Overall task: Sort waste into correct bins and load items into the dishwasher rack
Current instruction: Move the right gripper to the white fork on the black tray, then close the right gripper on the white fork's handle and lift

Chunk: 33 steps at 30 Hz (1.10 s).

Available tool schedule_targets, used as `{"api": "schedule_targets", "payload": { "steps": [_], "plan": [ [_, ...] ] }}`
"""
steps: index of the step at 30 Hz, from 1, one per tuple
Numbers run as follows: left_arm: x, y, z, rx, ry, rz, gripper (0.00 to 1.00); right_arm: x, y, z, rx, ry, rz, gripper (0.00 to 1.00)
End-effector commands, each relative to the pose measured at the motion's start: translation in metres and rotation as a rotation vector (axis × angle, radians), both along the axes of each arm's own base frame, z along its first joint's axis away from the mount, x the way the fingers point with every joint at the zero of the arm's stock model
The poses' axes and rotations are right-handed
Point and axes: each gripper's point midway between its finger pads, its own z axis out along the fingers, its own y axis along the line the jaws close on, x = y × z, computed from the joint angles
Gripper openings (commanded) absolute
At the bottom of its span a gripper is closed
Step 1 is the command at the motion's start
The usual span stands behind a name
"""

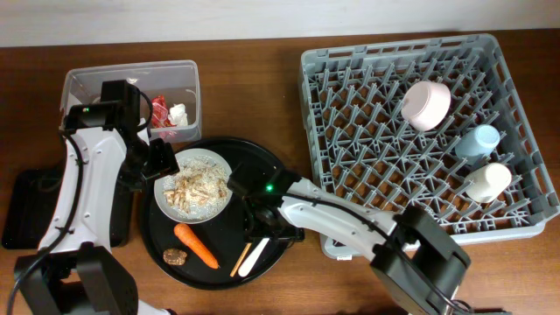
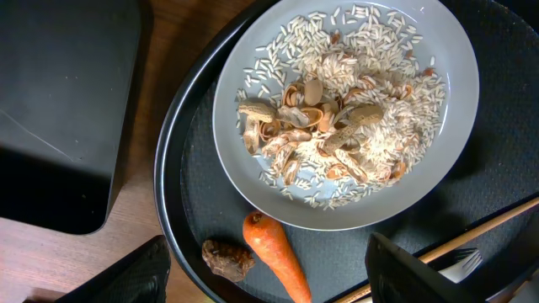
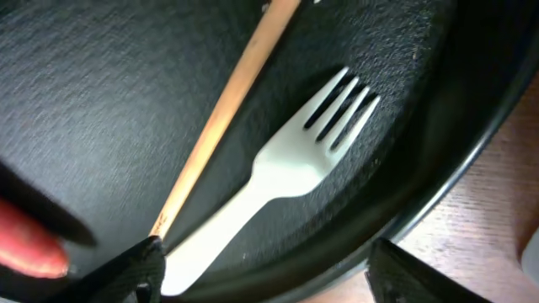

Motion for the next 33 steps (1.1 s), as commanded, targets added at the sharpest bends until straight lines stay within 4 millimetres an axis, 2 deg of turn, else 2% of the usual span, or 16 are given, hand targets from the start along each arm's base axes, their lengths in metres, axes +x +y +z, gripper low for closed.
{"api": "schedule_targets", "payload": {
  "steps": [1,11,14,18,23,26,29,33],
  "plan": [
    [0.000,0.002,0.009,0.013,-0.030,0.011,0.73,0.002,-0.004,-0.011,-0.044,-0.008,-0.050,0.77],
    [0.000,0.002,0.009,0.013,-0.030,0.011,0.73,0.007,-0.004,-0.030,-0.074,-0.011,-0.076,0.66],
    [0.000,0.002,0.009,0.013,-0.030,0.011,0.73,0.014,-0.005,-0.031,-0.084,-0.050,-0.078,0.55],
    [0.000,0.002,0.009,0.013,-0.030,0.011,0.73,0.024,-0.006,-0.031,-0.095,-0.102,-0.082,0.48],
    [0.000,0.002,0.009,0.013,-0.030,0.011,0.73,0.029,-0.004,-0.031,-0.087,-0.125,-0.084,0.30],
    [0.000,0.002,0.009,0.013,-0.030,0.011,0.73,0.032,-0.002,-0.031,-0.082,-0.137,-0.085,0.25],
    [0.000,0.002,0.009,0.013,-0.030,0.011,0.74,0.034,0.001,-0.030,-0.067,-0.147,-0.086,0.15],
    [0.000,0.002,0.009,0.013,-0.030,0.011,0.73,0.035,0.003,-0.030,-0.062,-0.151,-0.087,0.14]
  ]
}}
